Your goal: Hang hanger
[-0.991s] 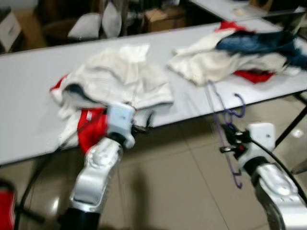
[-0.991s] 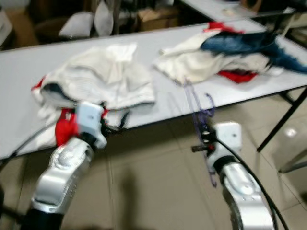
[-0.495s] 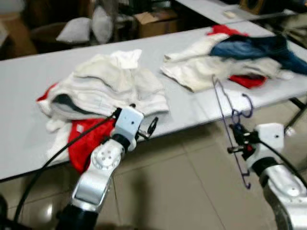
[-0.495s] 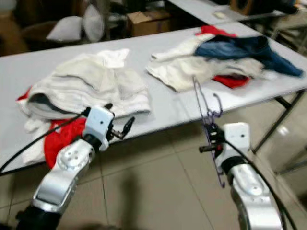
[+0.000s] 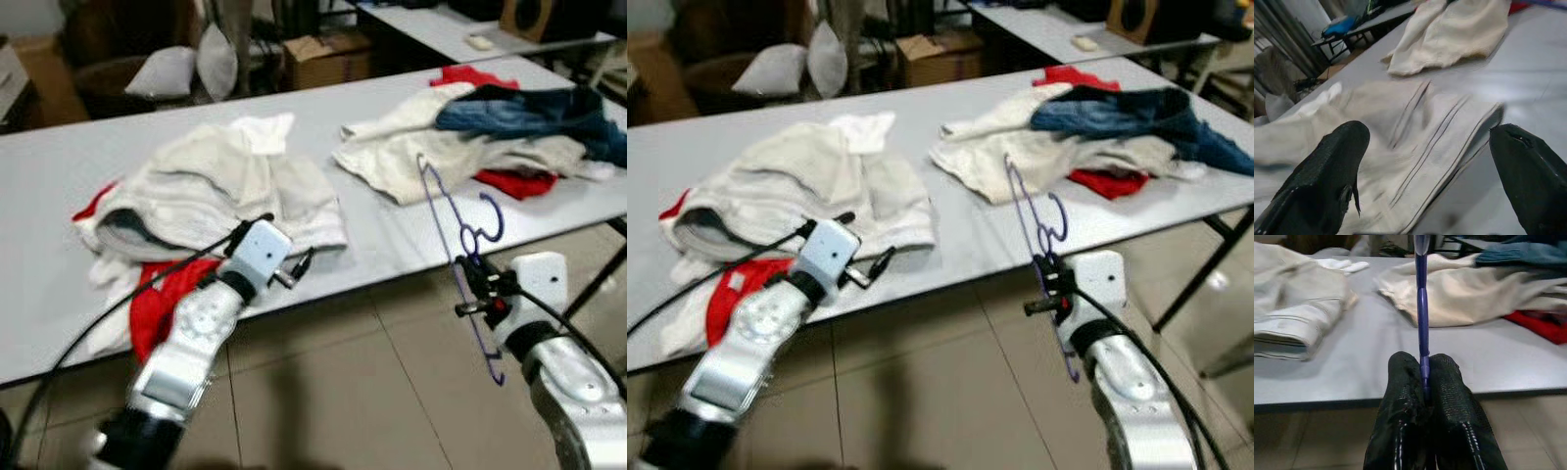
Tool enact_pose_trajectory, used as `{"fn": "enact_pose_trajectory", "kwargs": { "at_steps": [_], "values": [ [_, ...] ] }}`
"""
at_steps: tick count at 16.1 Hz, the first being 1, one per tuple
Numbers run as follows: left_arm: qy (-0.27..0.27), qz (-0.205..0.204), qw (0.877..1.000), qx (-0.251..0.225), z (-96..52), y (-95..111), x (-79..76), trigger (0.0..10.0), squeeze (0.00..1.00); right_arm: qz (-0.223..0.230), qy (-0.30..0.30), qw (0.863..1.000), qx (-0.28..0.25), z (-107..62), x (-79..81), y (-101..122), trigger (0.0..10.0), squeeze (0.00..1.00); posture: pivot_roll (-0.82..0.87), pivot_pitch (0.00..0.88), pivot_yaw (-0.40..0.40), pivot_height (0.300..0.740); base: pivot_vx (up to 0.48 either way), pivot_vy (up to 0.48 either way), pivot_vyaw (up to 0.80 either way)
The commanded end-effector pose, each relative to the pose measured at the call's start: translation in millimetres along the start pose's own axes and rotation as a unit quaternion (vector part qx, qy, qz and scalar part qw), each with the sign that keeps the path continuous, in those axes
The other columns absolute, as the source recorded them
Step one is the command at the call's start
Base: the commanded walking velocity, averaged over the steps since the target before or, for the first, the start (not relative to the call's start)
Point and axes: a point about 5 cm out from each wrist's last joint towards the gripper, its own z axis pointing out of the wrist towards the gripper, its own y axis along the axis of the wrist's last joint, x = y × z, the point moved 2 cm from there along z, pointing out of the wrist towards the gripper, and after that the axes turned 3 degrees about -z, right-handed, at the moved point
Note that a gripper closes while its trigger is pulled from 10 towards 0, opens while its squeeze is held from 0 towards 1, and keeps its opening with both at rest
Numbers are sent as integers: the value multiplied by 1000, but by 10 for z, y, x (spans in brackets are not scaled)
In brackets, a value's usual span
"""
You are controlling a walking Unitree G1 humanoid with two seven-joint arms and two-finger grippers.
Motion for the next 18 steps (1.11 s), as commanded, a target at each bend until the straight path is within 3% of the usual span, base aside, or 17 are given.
{"fn": "enact_pose_trajectory", "kwargs": {
  "at_steps": [1,3,4,5,6,11,13,14,15,18],
  "values": [
    [-19,36,999,13,9,-57,33,10000,1000,-2,4,1000,-8,4,1,24,10000,0,-10,30,27,740,0,0,0],
    [-43,101,993,33,79,-113,105,10000,1000,-4,4,1000,-9,11,-4,20,10000,0,-11,20,26,740,0,0,0],
    [-52,128,989,45,132,-141,130,10000,949,-5,4,1000,-9,16,-7,22,10000,0,-14,14,24,740,0,0,0],
    [-54,138,988,50,154,-150,142,10000,949,-6,4,1000,-9,18,-8,23,10000,0,-14,14,24,740,0,0,0],
    [-58,157,984,57,226,-173,174,10000,0,-6,4,1000,-10,26,-12,27,10000,0,-16,10,24,740,0,0,0],
    [-83,271,952,120,497,-396,291,10000,0,-7,6,1000,-14,58,6,48,10000,0,-28,9,24,740,0,0,0],
    [-73,288,946,130,521,-428,363,6941,0,-8,4,1000,-15,53,4,50,10000,0,-33,10,31,740,0,0,0],
    [-69,290,946,131,529,-429,385,2275,0,-8,3,1000,-14,49,0,49,10000,0,-33,11,32,740,0,0,0],
    [-59,285,948,127,547,-405,416,0,0,-8,1,1000,-14,41,-11,43,10000,0,-34,10,31,740,0,0,0],
    [-49,288,949,121,599,-370,431,0,0,-9,0,1000,-13,45,-9,42,10000,0,-32,9,30,740,0,0,0]
  ]
}}
